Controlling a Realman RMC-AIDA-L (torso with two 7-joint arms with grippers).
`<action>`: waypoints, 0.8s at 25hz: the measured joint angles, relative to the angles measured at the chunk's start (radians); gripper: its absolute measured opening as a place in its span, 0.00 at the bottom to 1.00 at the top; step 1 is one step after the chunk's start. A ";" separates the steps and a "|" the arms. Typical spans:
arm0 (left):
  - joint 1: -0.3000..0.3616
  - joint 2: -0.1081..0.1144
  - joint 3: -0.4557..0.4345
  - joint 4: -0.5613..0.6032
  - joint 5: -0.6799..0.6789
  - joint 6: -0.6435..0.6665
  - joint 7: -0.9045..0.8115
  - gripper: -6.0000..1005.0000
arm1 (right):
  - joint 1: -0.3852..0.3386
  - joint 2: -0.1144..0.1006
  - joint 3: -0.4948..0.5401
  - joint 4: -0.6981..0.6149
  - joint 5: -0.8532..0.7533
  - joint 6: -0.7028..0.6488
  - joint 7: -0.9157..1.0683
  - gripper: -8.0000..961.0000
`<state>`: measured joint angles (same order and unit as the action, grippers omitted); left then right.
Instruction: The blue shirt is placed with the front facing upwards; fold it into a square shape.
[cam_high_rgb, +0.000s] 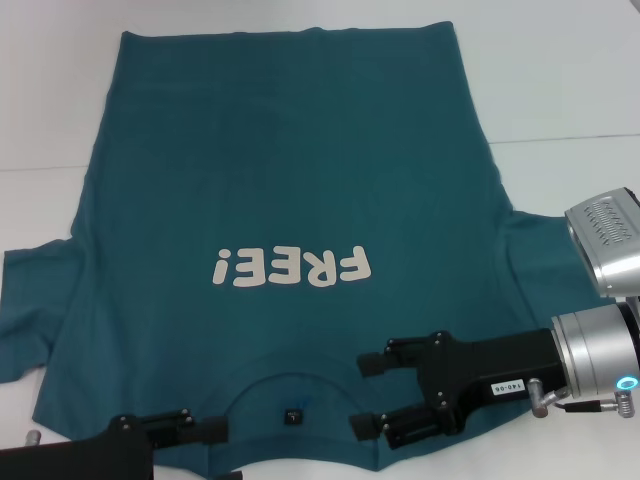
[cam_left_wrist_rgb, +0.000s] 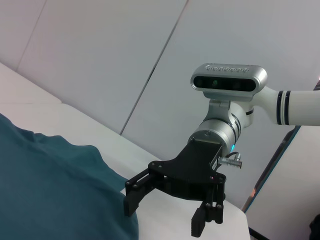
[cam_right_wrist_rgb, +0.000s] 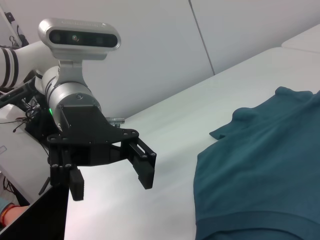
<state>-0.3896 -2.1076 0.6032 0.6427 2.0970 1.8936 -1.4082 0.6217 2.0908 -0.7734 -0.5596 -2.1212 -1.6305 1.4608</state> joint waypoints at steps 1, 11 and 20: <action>0.000 0.000 -0.001 0.000 0.000 0.001 0.000 0.75 | 0.000 0.000 0.000 -0.001 0.000 0.000 0.000 0.96; 0.000 0.000 -0.003 0.000 0.000 0.006 0.000 0.75 | 0.001 0.000 -0.001 -0.002 0.000 -0.003 0.004 0.96; -0.035 0.023 -0.055 0.000 -0.012 -0.047 -0.253 0.75 | 0.000 -0.004 0.031 -0.009 0.028 0.010 0.073 0.96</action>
<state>-0.4242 -2.0850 0.5480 0.6428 2.0851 1.8467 -1.6611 0.6222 2.0871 -0.7422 -0.5689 -2.0929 -1.6207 1.5342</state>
